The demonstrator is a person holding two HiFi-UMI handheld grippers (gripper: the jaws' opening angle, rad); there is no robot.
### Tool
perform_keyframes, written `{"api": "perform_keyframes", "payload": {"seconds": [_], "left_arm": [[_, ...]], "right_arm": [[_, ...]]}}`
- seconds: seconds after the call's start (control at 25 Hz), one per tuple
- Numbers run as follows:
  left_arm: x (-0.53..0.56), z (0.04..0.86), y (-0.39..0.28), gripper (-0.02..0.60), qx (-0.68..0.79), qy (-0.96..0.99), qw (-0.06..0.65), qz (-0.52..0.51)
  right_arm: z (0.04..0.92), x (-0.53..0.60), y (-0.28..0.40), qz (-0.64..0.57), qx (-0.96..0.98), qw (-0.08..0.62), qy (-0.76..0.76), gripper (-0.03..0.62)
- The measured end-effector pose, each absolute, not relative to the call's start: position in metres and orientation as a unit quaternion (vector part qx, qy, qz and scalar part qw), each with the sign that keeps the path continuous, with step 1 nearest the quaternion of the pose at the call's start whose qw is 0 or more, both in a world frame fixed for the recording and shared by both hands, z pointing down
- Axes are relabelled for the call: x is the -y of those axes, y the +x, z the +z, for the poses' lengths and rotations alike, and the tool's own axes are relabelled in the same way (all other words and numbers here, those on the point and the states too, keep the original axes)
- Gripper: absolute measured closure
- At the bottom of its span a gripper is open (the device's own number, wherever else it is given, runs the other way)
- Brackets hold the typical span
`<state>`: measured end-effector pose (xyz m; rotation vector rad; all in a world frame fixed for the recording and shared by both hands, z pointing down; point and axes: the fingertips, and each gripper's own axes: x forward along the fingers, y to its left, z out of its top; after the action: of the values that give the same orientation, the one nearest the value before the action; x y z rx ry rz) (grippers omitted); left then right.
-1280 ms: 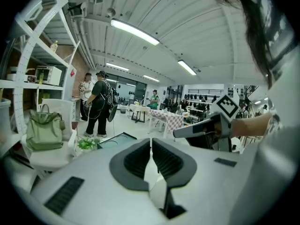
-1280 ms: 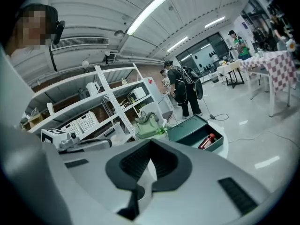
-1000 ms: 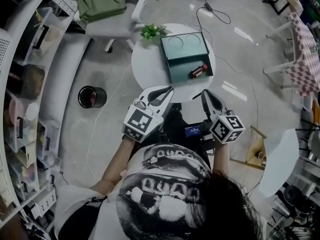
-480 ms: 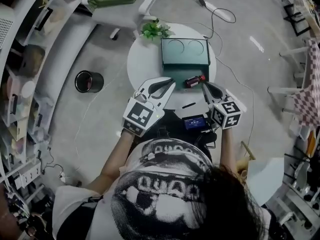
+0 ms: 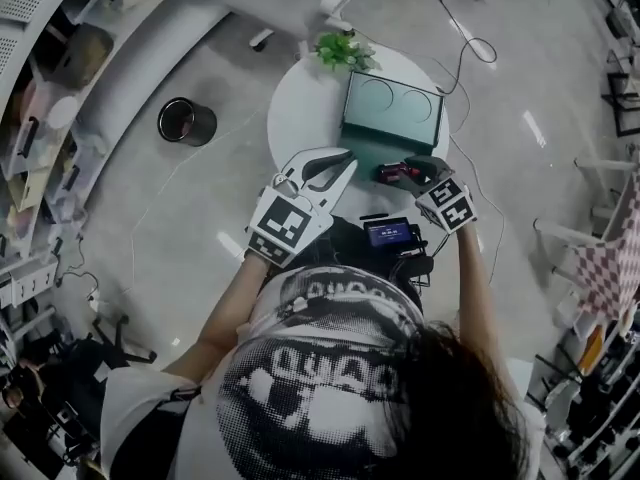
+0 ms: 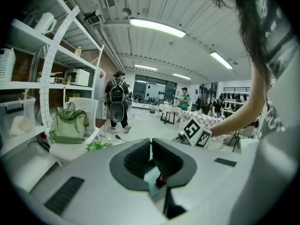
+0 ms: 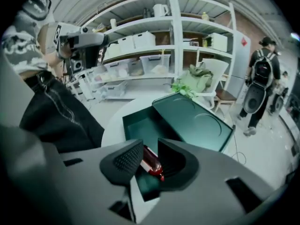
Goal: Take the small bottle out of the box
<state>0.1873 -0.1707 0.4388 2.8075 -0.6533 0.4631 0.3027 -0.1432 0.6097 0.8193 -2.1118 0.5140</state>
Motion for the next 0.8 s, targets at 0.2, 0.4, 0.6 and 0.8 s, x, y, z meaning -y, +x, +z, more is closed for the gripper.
{"api": "perform_keyframes", "payload": {"seconds": [0.2, 0.4, 0.6, 0.8], "left_arm": [[0.168, 0.441, 0.185, 0.560, 0.235, 0.952, 0.119, 0.158], [0.172, 0.443, 0.182, 0.560, 0.244, 0.949, 0.118, 0.159], [0.175, 0.445, 0.180, 0.560, 0.251, 0.948, 0.118, 0.156], [0.177, 0.446, 0.173, 0.560, 0.262, 0.945, 0.123, 0.154]], "right_arm": [[0.635, 0.137, 0.301, 0.167, 0.837, 0.476, 0.211, 0.448], [0.657, 0.130, 0.306, 0.106, 0.812, 0.565, 0.100, 0.418], [0.673, 0.124, 0.305, 0.067, 0.787, 0.613, 0.018, 0.398], [0.690, 0.121, 0.303, 0.056, 0.769, 0.636, -0.012, 0.398]]}}
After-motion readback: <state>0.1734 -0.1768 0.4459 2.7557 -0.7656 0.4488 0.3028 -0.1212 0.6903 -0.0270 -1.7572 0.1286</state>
